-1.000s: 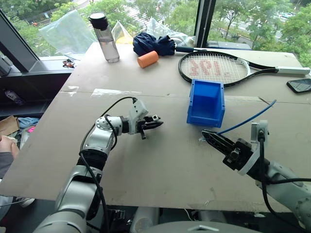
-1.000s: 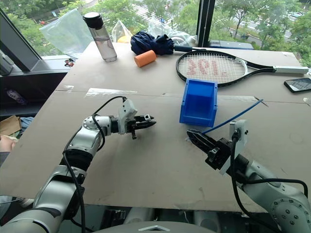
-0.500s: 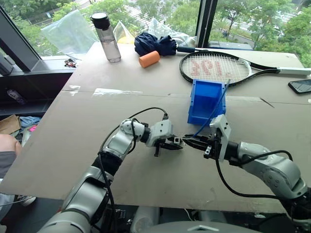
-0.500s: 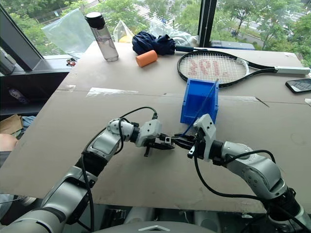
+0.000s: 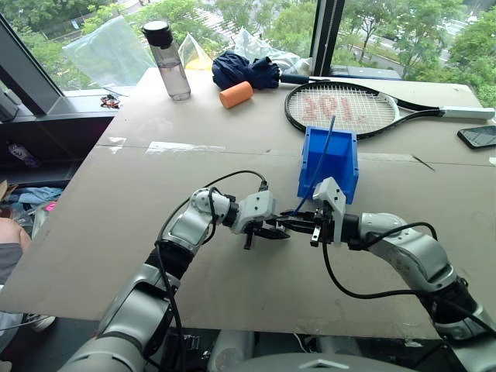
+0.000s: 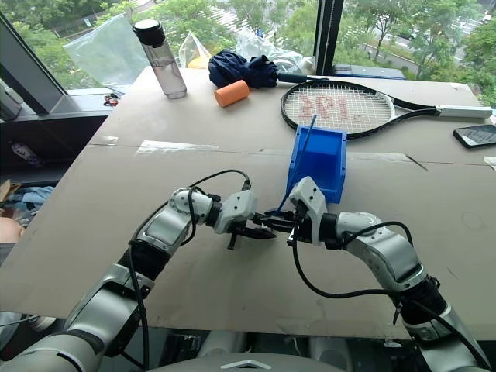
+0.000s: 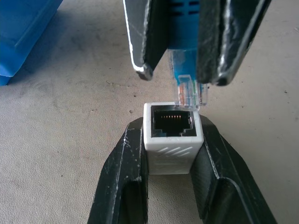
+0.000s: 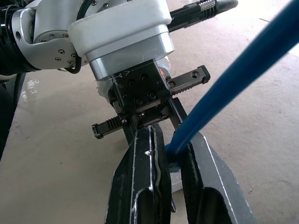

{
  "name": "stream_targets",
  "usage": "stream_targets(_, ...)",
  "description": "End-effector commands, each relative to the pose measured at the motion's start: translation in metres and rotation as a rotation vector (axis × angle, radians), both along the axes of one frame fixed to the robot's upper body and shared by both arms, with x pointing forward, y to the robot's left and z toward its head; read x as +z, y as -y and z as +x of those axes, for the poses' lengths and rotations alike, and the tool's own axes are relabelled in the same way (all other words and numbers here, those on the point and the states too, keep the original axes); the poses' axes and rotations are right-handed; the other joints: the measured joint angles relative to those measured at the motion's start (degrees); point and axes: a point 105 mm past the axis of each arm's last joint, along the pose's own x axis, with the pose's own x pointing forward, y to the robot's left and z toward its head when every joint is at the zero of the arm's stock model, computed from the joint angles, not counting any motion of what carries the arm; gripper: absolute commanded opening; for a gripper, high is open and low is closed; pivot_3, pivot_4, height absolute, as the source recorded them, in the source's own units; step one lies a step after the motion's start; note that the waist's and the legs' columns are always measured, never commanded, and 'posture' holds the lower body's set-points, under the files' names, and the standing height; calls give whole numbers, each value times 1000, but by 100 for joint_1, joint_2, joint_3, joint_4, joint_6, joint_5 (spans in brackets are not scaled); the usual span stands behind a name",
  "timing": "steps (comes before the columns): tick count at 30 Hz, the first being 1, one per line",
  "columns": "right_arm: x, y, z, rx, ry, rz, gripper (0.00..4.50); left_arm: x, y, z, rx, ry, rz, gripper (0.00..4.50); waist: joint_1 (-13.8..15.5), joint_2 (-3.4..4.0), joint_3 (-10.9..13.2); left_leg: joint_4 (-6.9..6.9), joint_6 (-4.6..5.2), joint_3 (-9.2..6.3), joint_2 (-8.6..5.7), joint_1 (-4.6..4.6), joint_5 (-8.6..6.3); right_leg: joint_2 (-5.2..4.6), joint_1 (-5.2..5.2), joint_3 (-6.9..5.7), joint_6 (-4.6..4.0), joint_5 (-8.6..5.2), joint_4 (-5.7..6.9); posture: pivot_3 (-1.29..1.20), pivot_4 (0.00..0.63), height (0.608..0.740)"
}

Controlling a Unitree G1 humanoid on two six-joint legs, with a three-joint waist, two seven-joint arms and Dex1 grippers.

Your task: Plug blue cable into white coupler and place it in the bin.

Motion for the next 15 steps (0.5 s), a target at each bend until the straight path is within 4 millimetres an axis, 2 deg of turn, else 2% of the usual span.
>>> stream_targets(1,8,-1,5,21,37,3,0,3,2,-5,-44,5,12,595,-6,0,0,0,0,-1,0,0,0,0,0,0,0,0,0,0,150,740)
stream_targets(6,-5,-5,4,55,44,-79,0,4,3,-3,-45,8,15,595,-14,0,0,0,0,-2,0,0,0,0,0,-2,0,0,2,0,150,740)
stream_targets(10,-28,0,3,94,85,-236,0,5,5,-2,-48,9,12,595,-26,1,-4,0,0,-2,0,2,0,0,0,-3,0,0,3,0,150,740)
stream_targets(15,-38,5,4,131,97,-316,0,5,5,-1,-44,11,9,595,-26,1,-6,0,0,-3,0,5,0,0,3,-4,0,0,3,0,150,740)
